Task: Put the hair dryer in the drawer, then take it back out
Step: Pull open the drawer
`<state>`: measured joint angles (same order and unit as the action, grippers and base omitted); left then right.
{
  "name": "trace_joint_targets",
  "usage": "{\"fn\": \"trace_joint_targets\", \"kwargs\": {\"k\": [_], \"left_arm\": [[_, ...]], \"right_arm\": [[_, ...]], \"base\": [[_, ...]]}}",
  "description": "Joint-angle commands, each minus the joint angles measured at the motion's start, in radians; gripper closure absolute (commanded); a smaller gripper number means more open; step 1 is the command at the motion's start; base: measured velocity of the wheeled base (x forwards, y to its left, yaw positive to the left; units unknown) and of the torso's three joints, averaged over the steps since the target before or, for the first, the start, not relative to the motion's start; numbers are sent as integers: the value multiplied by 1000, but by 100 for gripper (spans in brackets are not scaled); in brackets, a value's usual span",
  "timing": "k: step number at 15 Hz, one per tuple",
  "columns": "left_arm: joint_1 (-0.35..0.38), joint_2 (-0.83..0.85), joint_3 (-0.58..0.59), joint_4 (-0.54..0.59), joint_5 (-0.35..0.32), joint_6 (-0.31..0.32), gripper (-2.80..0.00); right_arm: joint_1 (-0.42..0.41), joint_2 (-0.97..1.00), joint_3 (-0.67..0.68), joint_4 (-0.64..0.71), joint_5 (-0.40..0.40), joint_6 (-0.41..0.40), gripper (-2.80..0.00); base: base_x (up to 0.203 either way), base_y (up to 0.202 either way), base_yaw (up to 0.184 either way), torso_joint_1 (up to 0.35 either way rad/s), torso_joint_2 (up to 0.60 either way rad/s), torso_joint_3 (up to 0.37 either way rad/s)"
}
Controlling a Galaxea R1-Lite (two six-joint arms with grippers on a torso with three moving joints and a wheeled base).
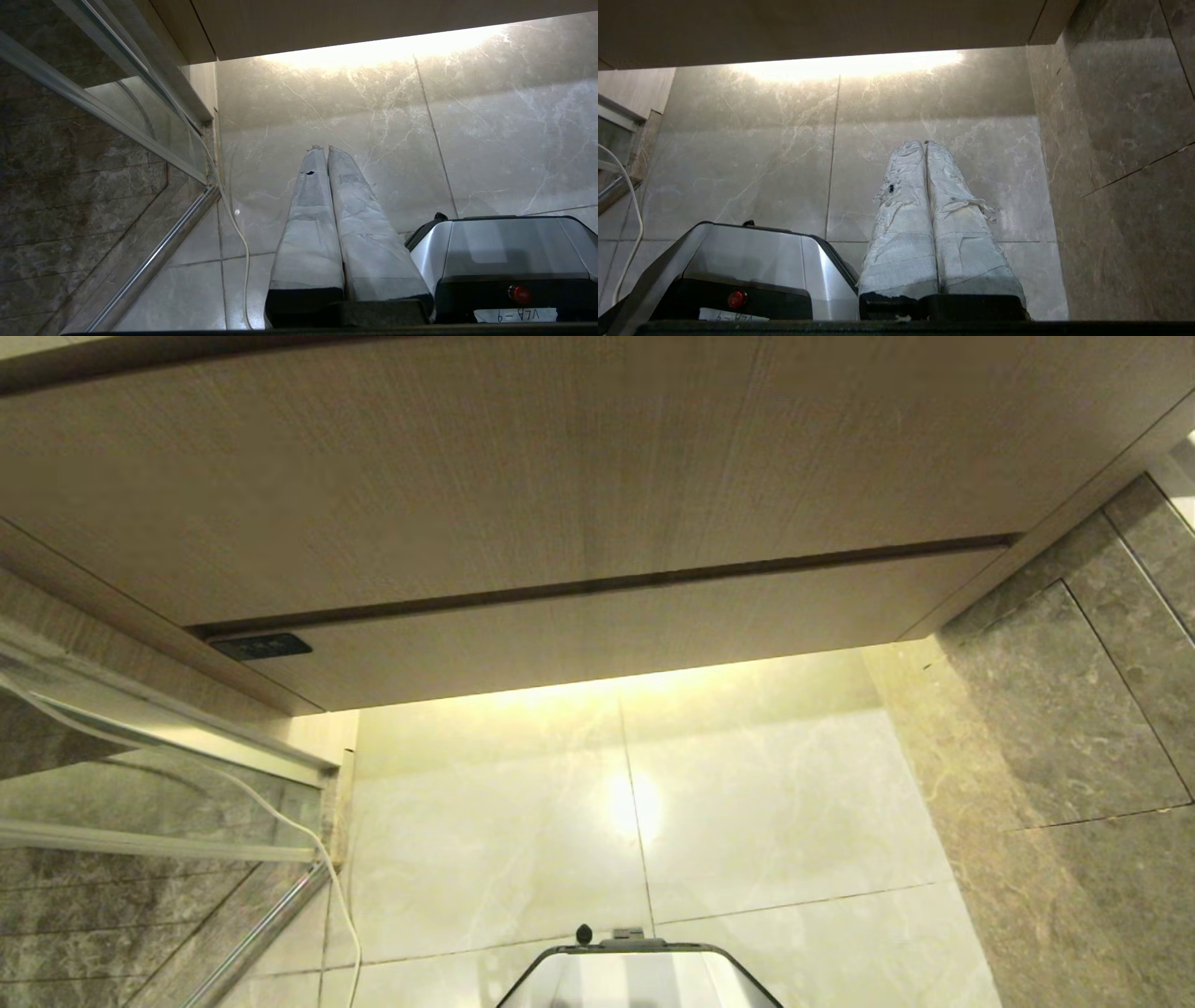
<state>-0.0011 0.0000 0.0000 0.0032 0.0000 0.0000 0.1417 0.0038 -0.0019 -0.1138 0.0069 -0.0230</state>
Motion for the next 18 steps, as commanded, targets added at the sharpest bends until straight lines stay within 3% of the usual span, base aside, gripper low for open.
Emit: {"fn": "trace_joint_targets", "kwargs": {"k": [1,18], "left_arm": [[0,0,0,0,0,0,0],[0,0,1,0,0,0,0]], "right_arm": [[1,-44,42,-1,1,-1,0],[1,-44,42,0,1,0,0]], "base": [[0,0,0,0,0,0],[0,0,0,0,0,0]]}}
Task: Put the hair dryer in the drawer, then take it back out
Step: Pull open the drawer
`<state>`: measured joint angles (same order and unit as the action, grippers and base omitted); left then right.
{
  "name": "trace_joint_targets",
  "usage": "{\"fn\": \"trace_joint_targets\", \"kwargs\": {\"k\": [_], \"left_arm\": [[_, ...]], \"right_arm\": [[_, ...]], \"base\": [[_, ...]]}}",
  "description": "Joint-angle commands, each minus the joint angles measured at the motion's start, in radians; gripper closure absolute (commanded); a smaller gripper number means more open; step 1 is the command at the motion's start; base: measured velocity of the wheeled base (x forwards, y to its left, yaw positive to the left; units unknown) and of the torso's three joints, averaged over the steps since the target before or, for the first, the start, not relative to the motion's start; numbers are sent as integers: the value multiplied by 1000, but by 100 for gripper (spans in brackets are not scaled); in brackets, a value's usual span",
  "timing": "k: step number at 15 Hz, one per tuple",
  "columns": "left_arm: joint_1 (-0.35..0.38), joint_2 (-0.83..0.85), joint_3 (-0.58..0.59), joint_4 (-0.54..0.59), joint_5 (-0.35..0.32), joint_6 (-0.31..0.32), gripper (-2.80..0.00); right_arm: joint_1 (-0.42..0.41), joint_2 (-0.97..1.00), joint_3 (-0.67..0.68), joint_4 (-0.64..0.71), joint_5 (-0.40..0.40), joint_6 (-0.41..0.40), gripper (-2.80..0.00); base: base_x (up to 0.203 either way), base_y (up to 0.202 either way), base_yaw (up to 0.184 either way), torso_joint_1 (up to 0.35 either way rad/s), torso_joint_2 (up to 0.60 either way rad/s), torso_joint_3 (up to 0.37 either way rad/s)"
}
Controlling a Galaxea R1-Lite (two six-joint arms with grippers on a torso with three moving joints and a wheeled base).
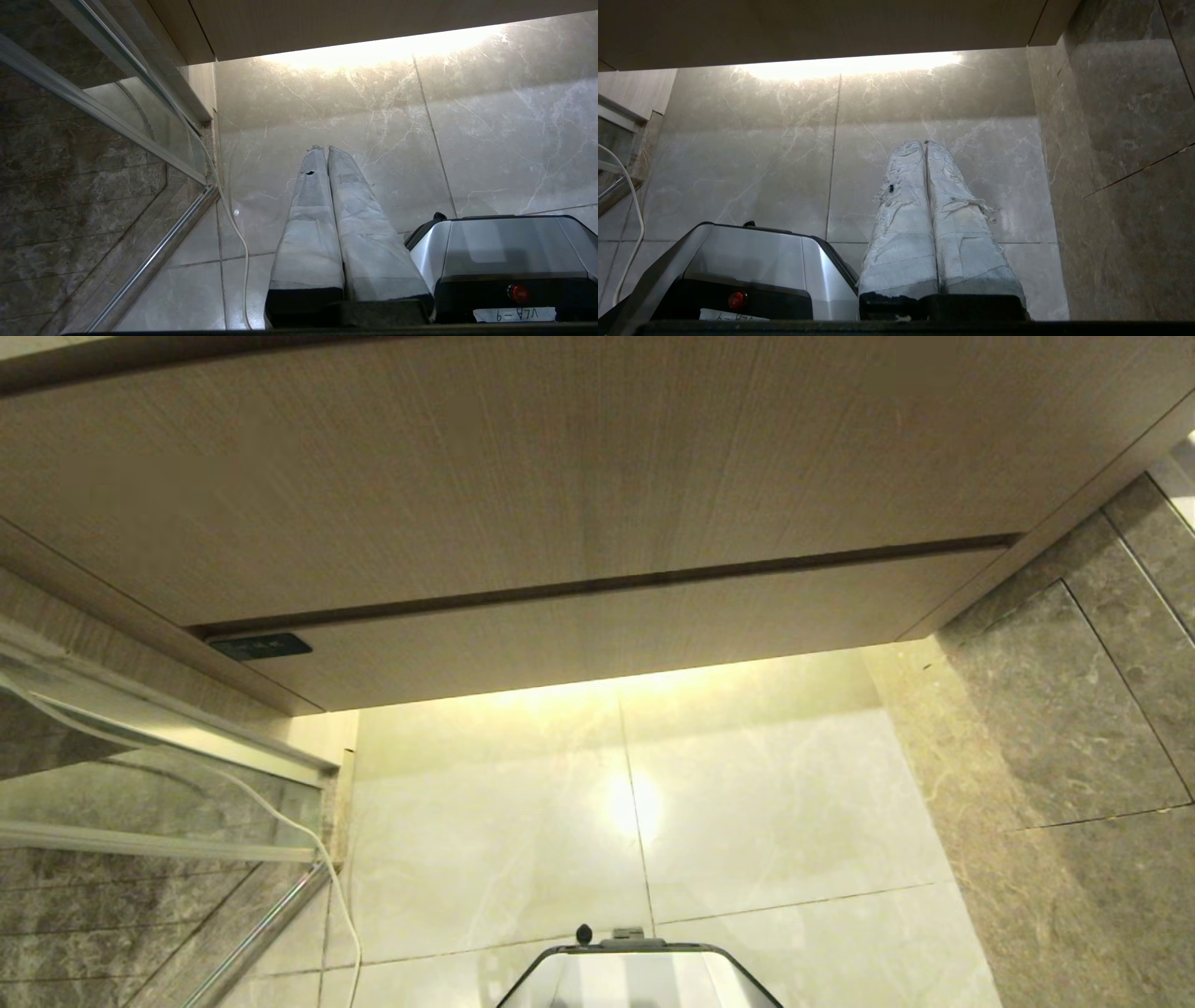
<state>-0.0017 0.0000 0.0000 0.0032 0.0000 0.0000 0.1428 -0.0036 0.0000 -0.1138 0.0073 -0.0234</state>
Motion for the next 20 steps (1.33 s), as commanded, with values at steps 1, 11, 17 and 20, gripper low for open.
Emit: {"fn": "trace_joint_targets", "kwargs": {"k": [1,11,17,20], "left_arm": [[0,0,1,0,0,0,0],[0,0,2,0,0,0,0],[0,0,0,0,0,0,0],[0,0,2,0,0,0,0]], "right_arm": [[0,-36,40,-1,0,0,0],[0,-36,40,-1,0,0,0],[0,-36,40,-1,0,-1,0],[0,-36,40,-1,0,0,0]], "base": [[0,0,0,0,0,0],[0,0,0,0,0,0],[0,0,0,0,0,0],[0,0,0,0,0,0]]}}
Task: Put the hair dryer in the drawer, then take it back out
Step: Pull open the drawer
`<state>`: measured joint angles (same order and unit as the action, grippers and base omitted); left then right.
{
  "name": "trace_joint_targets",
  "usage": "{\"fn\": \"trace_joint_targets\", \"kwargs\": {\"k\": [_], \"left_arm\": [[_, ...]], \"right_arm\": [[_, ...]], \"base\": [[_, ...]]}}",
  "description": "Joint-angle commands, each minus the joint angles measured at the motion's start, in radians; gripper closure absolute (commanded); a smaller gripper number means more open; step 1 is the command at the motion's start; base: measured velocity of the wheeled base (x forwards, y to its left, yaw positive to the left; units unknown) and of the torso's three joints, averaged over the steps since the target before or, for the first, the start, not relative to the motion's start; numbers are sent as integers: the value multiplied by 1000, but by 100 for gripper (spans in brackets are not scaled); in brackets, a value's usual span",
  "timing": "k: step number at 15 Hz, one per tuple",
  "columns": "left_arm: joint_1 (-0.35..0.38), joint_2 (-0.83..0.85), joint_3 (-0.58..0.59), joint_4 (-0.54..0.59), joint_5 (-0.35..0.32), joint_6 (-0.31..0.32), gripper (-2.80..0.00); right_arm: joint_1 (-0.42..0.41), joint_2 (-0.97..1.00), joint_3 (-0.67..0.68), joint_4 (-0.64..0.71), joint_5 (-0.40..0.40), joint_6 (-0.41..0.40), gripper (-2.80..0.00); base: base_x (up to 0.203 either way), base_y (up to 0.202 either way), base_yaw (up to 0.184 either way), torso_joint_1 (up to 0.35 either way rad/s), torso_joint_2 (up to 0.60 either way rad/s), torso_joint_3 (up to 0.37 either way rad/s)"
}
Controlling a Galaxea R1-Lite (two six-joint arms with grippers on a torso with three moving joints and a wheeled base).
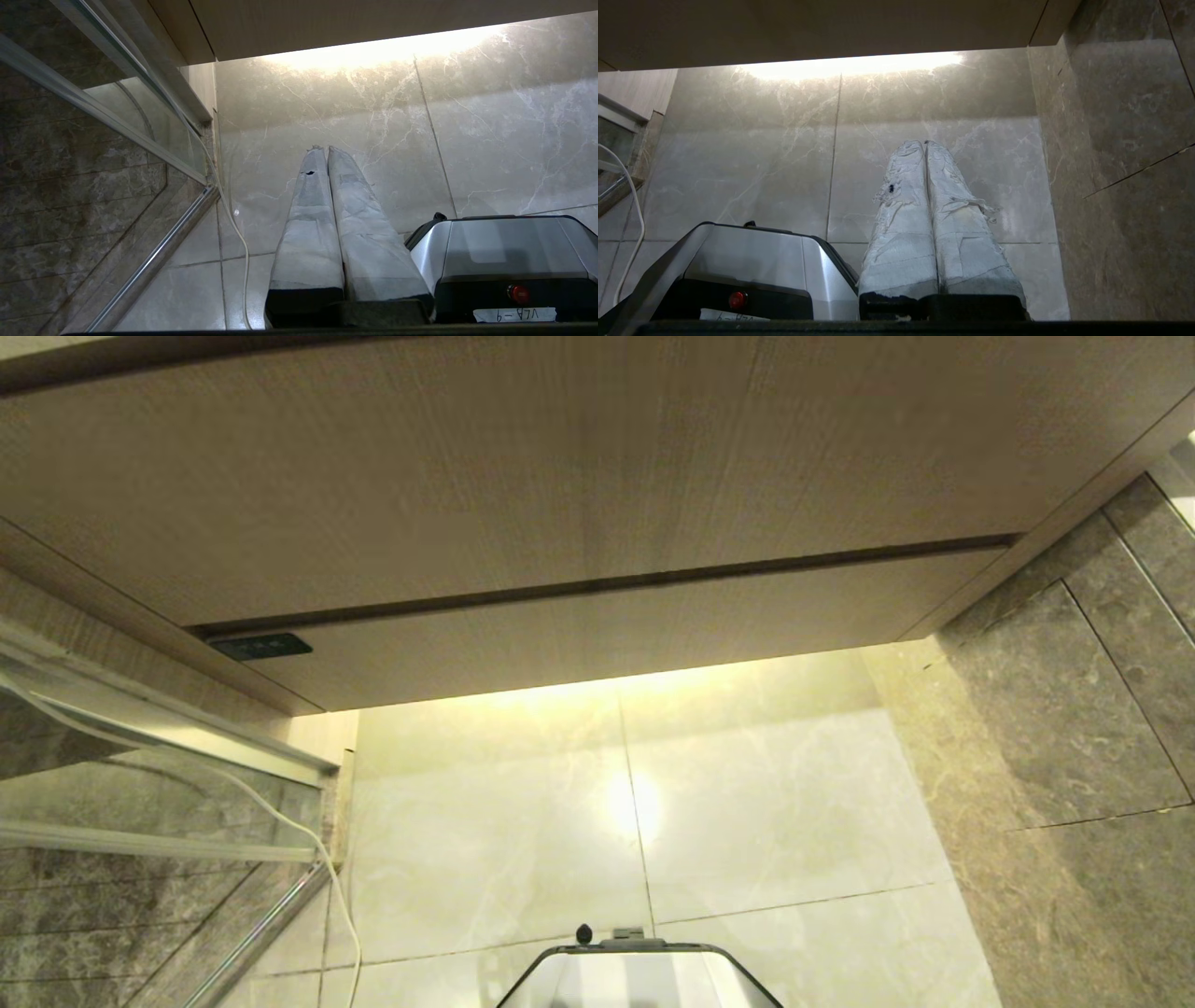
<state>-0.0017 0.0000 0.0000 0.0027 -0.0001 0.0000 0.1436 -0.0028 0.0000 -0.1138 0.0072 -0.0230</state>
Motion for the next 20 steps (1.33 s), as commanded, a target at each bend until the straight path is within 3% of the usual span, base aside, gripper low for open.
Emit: {"fn": "trace_joint_targets", "kwargs": {"k": [1,16,20], "left_arm": [[0,0,2,0,0,0,0],[0,0,1,0,0,0,0],[0,0,2,0,0,0,0]], "right_arm": [[-1,-37,40,-1,0,0,0],[-1,-37,40,-1,0,0,0],[1,-37,40,0,5,-42,0]], "base": [[0,0,0,0,0,0],[0,0,0,0,0,0],[0,0,0,0,0,0]]}}
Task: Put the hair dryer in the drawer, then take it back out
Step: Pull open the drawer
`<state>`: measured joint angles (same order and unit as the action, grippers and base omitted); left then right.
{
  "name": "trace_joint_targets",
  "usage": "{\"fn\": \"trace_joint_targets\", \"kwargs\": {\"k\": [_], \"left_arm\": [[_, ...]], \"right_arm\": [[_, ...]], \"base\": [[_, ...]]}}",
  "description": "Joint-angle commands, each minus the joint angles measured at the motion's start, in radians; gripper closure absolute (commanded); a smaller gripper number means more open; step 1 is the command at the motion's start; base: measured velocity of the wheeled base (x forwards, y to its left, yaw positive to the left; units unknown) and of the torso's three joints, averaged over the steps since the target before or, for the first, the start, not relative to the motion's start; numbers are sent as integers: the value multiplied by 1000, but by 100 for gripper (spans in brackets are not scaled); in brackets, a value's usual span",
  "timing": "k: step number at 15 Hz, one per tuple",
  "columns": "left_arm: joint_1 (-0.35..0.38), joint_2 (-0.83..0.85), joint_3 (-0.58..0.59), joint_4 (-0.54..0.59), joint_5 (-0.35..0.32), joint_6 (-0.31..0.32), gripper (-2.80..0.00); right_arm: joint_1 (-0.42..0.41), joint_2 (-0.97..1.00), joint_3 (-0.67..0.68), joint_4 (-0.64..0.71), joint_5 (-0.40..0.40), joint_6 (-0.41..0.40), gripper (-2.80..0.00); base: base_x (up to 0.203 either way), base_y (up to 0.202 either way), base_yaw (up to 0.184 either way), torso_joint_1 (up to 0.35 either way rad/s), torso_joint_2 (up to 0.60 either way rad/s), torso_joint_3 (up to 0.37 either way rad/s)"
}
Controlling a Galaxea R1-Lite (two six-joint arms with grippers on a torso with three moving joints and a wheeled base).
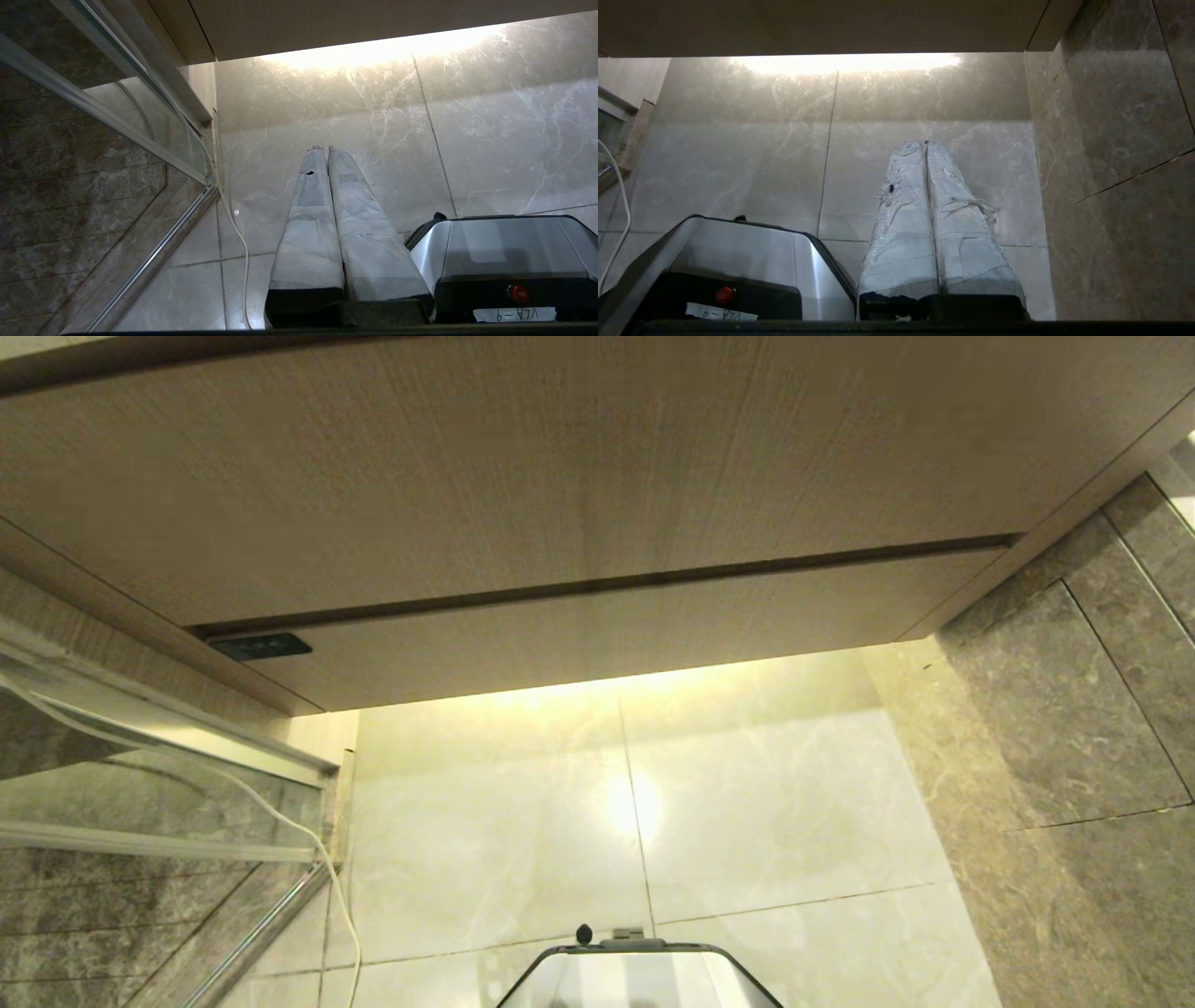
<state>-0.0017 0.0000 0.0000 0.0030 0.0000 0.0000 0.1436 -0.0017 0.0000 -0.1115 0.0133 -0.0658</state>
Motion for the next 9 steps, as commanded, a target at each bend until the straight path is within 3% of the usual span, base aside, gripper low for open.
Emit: {"fn": "trace_joint_targets", "kwargs": {"k": [1,3,4,6,9], "left_arm": [[0,0,1,0,0,0,0],[0,0,0,0,0,0,0],[0,0,1,0,0,0,0],[0,0,1,0,0,0,0],[0,0,2,0,0,0,0]], "right_arm": [[-1,-38,38,5,-2,15,0],[-1,-38,-54,31,1,14,0],[-1,-38,-163,71,8,13,0],[-1,33,-495,193,20,17,0],[8,383,-1061,483,56,60,0]], "base": [[0,0,0,0,0,0],[0,0,0,0,0,0],[0,0,0,0,0,0],[0,0,0,0,0,0],[0,0,0,0,0,0]]}}
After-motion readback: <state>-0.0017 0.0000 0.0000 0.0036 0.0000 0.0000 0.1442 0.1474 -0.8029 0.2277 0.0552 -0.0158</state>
